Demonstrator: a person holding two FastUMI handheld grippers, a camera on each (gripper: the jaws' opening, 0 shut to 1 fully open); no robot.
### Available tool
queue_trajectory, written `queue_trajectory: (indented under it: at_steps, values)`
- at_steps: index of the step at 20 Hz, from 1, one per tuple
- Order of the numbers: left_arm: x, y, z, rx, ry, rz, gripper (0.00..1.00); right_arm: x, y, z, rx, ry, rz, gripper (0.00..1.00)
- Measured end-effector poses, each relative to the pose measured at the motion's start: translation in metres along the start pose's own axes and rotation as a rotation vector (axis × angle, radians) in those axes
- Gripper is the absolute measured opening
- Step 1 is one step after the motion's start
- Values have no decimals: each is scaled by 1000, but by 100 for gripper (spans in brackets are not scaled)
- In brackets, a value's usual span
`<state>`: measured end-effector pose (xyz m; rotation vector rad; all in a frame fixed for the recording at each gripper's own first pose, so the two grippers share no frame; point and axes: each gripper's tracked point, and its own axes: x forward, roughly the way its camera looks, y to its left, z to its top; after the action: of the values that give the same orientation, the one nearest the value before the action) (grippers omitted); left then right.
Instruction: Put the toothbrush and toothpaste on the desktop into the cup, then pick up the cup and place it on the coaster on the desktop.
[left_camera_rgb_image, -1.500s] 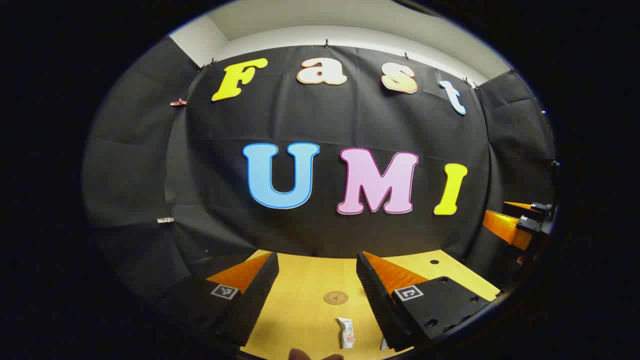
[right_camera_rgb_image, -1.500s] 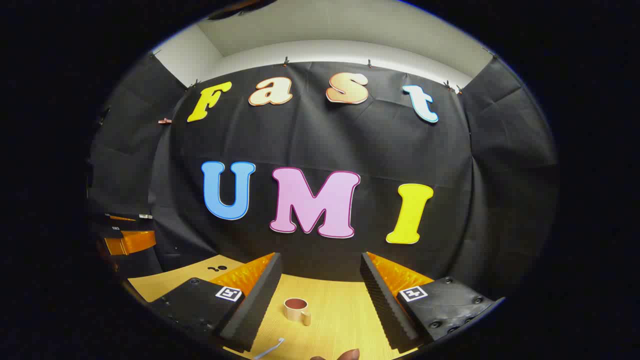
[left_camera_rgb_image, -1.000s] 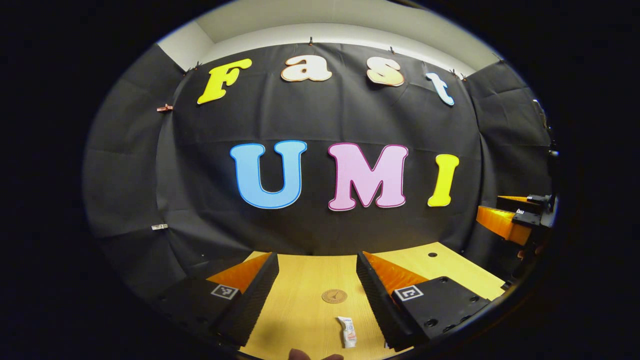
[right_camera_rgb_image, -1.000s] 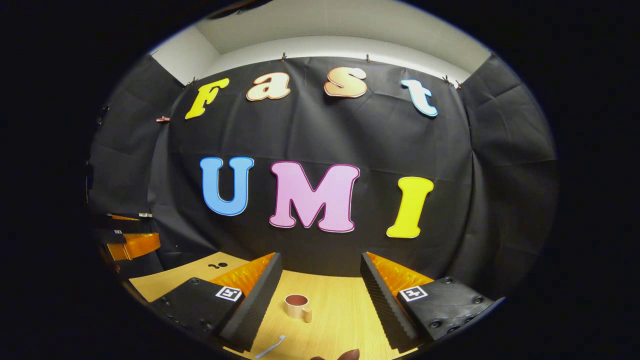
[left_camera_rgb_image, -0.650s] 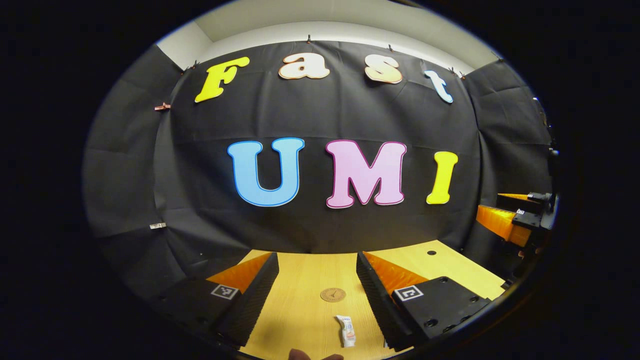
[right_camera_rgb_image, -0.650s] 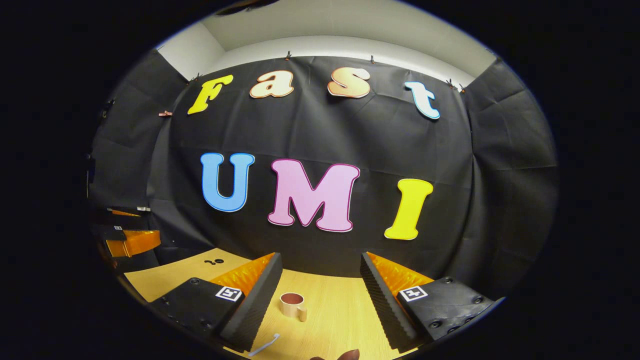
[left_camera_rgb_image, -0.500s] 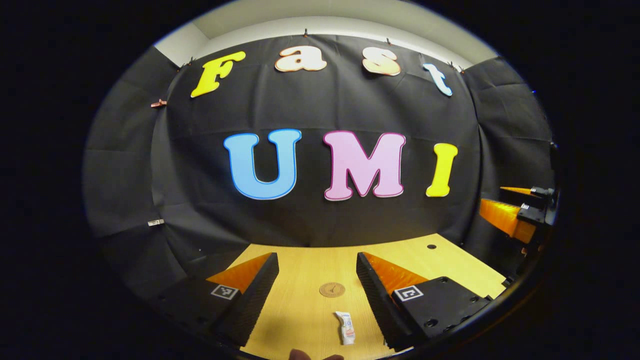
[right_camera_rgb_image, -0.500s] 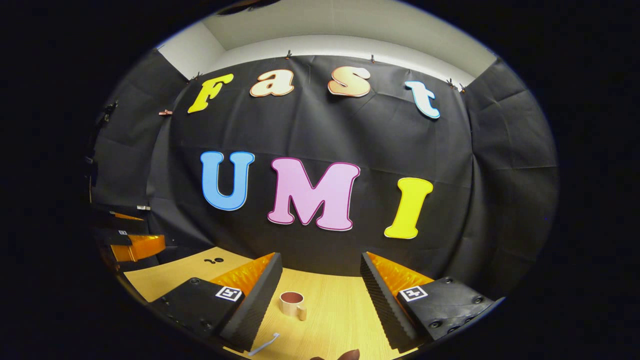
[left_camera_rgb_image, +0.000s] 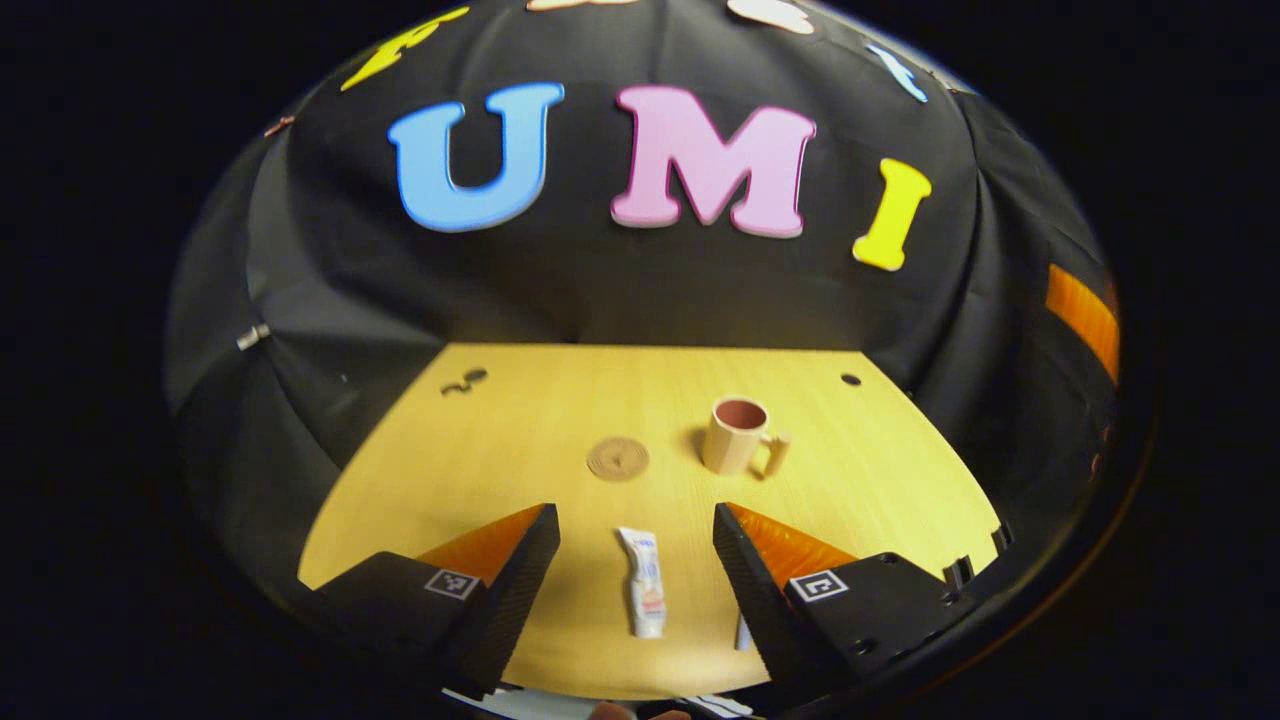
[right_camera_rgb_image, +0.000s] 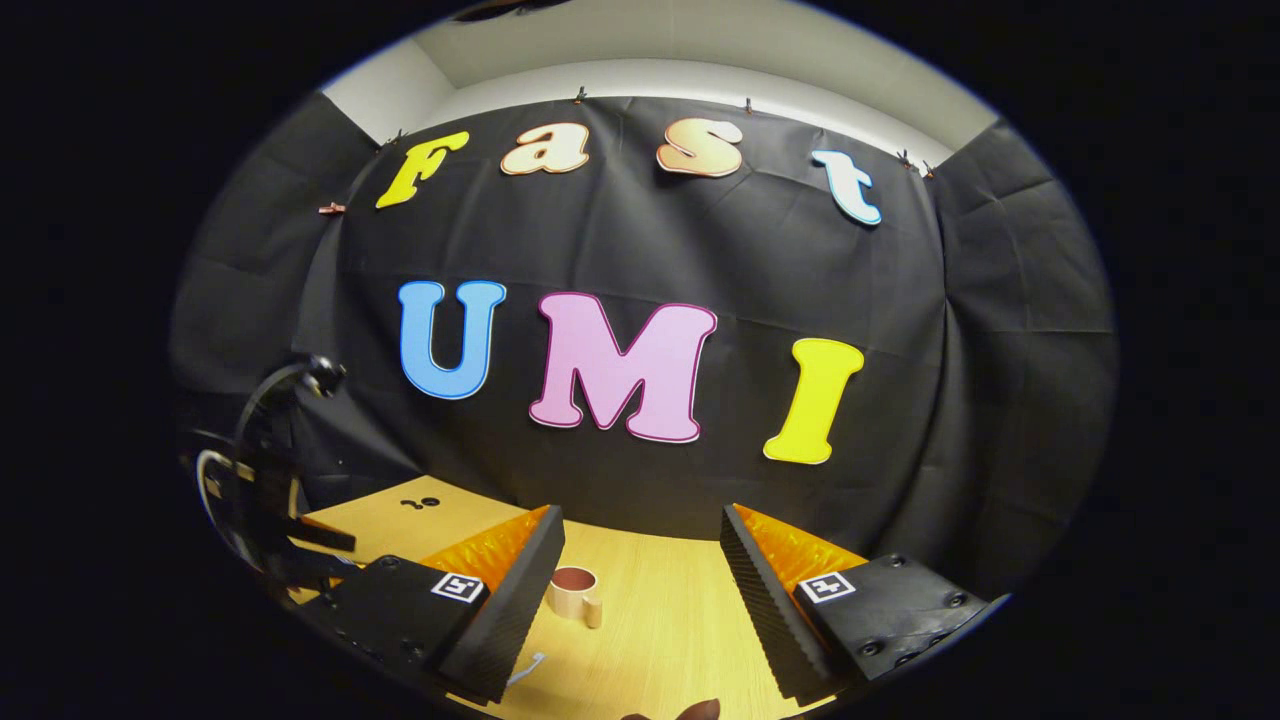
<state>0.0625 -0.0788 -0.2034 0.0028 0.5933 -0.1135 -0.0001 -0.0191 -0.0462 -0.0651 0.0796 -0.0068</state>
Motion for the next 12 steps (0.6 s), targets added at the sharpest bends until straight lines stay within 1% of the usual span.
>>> queue_trajectory:
  at_steps: [2,4,5,6,7,12]
  values:
    - [21,6,-26,-18,95,14,96,5,-5,-7,-5,14,-5,97]
    - [51,4,-49,-11,195,29,96,9,-10,-18,12,45,-6,97]
    - [61,4,-56,-1,231,34,90,10,-11,-21,14,55,-5,97]
    - [70,6,-63,6,260,38,94,10,-13,-24,13,61,-7,97]
    - [80,7,-69,16,283,44,92,10,-15,-25,8,65,-10,97]
    - [117,5,-97,47,394,65,91,11,-25,-41,3,105,-19,97]
